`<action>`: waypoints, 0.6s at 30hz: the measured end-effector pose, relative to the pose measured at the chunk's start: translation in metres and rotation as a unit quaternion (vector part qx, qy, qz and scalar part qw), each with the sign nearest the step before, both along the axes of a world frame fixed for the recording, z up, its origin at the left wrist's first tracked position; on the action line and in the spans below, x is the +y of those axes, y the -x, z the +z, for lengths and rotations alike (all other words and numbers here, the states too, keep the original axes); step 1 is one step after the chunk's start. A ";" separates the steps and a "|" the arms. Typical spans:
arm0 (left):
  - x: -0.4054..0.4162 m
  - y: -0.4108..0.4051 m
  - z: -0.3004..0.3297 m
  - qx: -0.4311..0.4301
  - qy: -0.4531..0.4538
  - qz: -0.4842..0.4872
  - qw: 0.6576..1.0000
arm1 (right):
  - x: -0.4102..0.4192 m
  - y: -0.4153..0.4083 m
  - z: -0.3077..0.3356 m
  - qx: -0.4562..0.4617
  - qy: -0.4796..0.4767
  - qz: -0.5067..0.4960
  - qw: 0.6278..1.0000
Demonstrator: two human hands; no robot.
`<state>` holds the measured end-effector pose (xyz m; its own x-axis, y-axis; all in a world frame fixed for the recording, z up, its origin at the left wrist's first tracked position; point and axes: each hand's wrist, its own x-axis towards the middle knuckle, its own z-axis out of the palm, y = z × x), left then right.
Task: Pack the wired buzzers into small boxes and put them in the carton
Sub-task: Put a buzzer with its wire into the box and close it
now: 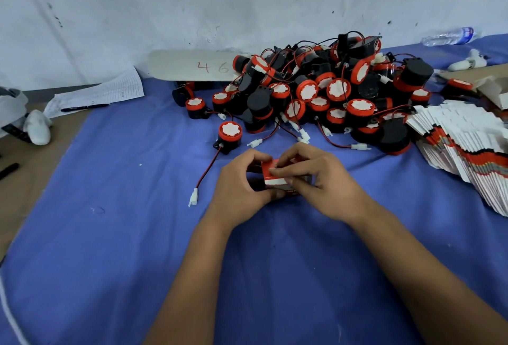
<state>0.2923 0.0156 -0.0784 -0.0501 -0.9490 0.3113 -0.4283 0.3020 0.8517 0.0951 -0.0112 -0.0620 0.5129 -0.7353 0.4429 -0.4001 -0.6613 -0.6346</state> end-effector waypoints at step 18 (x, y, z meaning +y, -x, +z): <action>-0.002 -0.009 0.007 -0.044 0.008 -0.011 0.999 | -0.010 0.024 0.008 0.025 -0.033 -0.033 0.999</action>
<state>0.3012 0.0135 -0.0710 -0.0989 -0.9424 0.3194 -0.4946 0.3251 0.8060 0.0711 -0.0215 -0.0535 0.4822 -0.7954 0.3672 -0.4743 -0.5894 -0.6539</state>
